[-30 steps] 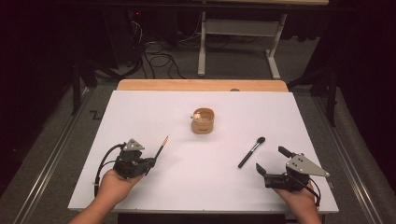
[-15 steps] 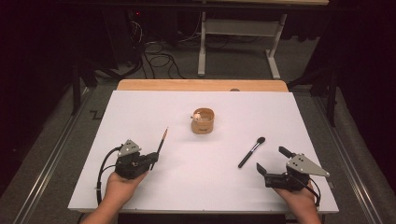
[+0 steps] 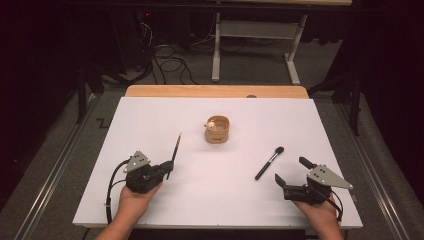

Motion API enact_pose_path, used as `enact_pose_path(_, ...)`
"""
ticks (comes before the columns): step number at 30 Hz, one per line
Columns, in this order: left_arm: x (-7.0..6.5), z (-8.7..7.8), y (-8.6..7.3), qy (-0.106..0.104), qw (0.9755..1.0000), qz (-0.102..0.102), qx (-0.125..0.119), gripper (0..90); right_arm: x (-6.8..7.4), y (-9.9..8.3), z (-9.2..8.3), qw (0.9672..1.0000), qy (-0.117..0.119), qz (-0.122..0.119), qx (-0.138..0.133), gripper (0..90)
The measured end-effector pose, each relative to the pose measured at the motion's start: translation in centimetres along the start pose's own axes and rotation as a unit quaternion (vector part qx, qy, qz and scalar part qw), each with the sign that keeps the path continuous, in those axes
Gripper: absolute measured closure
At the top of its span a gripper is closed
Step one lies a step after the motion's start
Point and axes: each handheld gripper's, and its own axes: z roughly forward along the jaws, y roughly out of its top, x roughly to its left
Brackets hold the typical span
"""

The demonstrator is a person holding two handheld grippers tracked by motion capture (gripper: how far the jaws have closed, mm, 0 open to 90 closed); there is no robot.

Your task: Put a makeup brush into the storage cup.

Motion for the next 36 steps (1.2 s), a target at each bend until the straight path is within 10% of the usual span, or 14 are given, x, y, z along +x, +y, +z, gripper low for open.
enact_pose_path(25,-2.3,1.1,2.9,-0.022,0.9949,0.041,-0.090,84.3,0.0,0.0,-0.1,1.0000,-0.002,0.005,-0.007,0.4)
enact_pose_path(36,-4.0,1.6,1.7,-0.053,0.9916,0.063,-0.100,84.3,0.0,0.0,-0.2,0.9999,0.001,0.006,-0.008,0.5)
